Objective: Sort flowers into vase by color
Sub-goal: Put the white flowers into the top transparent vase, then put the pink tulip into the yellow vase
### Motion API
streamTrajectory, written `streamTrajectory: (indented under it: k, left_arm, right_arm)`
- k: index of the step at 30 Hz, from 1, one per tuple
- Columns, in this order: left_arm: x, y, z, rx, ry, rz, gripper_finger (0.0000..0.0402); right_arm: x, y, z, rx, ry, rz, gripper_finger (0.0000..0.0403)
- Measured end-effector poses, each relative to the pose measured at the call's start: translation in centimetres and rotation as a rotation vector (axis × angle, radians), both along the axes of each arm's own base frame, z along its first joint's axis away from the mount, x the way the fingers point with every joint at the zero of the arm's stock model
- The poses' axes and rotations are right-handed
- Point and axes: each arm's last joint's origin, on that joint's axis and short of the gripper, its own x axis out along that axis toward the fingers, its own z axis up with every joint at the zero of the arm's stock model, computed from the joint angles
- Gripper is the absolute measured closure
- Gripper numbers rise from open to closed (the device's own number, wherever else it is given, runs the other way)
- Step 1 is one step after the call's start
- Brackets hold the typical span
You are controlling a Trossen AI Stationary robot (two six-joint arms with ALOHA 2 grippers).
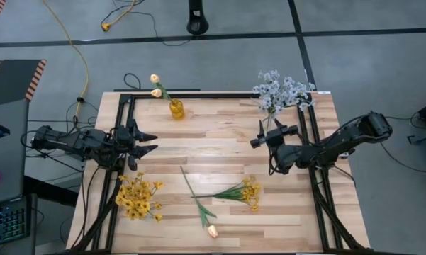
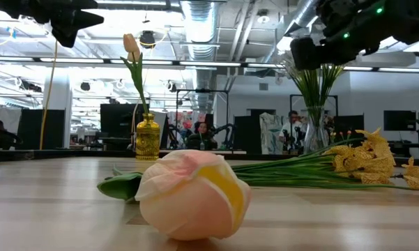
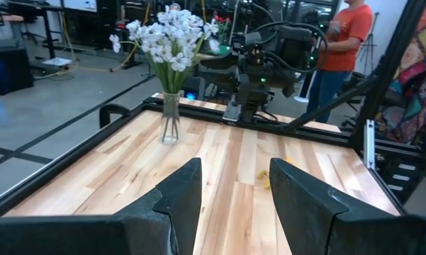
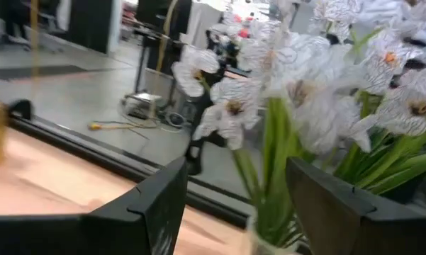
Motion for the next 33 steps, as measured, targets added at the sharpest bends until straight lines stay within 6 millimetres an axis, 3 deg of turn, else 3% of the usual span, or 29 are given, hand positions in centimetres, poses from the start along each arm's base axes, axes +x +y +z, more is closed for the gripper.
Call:
streamTrajectory:
  k: [13,18,24,33]
  left_arm:
    - [0.0,0.0,0.0,-0.001,-0.002,-0.010,0.0249]
    - [0.0,0.0,0.0,-0.001,-0.002,-0.011,0.0249]
    - [0.0,-0.1,0.1,-0.015,-0.013,-0.018,0.0249]
    - [0.5,-0.4,2.5,0.005,-0.012,-0.093,0.0249]
  right_arm:
    - [-1.1,4.7,0.0,0.048,-0.124,0.224,0.0137]
    - [-1.1,6.1,0.0,0.106,-0.193,0.445,0.0137]
    - [-0.6,6.4,-0.4,0.183,-0.223,0.654,0.0137]
    - [-0.2,5.7,-0.6,0.207,-0.219,0.679,0.0137]
